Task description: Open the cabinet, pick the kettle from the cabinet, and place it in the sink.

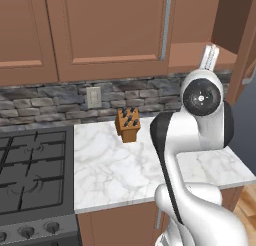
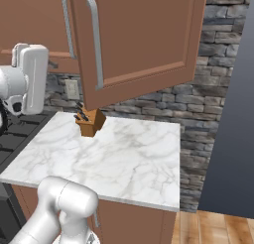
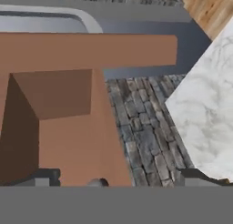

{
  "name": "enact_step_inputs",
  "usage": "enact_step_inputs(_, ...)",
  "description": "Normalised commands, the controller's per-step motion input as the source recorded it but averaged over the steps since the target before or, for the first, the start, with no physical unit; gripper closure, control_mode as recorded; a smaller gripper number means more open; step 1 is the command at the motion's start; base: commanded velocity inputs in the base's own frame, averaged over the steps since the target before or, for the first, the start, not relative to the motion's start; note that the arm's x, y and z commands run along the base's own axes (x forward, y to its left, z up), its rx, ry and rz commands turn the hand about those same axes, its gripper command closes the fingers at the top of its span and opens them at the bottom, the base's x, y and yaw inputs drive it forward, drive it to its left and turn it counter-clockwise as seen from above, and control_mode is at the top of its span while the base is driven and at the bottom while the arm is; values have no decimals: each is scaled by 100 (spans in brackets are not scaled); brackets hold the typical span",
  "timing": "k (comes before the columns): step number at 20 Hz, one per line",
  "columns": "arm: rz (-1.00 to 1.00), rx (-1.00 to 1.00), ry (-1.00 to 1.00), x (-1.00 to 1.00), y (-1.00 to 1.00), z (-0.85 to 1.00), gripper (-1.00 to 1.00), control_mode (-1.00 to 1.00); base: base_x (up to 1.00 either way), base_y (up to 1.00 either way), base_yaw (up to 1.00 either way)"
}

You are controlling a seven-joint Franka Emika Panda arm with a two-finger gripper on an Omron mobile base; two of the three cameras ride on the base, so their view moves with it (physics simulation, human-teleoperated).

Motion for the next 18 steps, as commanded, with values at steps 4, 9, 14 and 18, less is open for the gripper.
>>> enact_step_inputs(4, -26, 3, -6, 18, -19, 2, -100, -100, 0, 0, 0)
enact_step_inputs(9, -27, 0, 0, 20, -11, 4, -100, -100, 0, 0, 0)
enact_step_inputs(14, -19, 9, 3, 8, -16, 11, -100, -100, 0, 0, 0)
enact_step_inputs(18, -7, 16, -1, 2, -28, 2, -100, -100, 0, 0, 0)
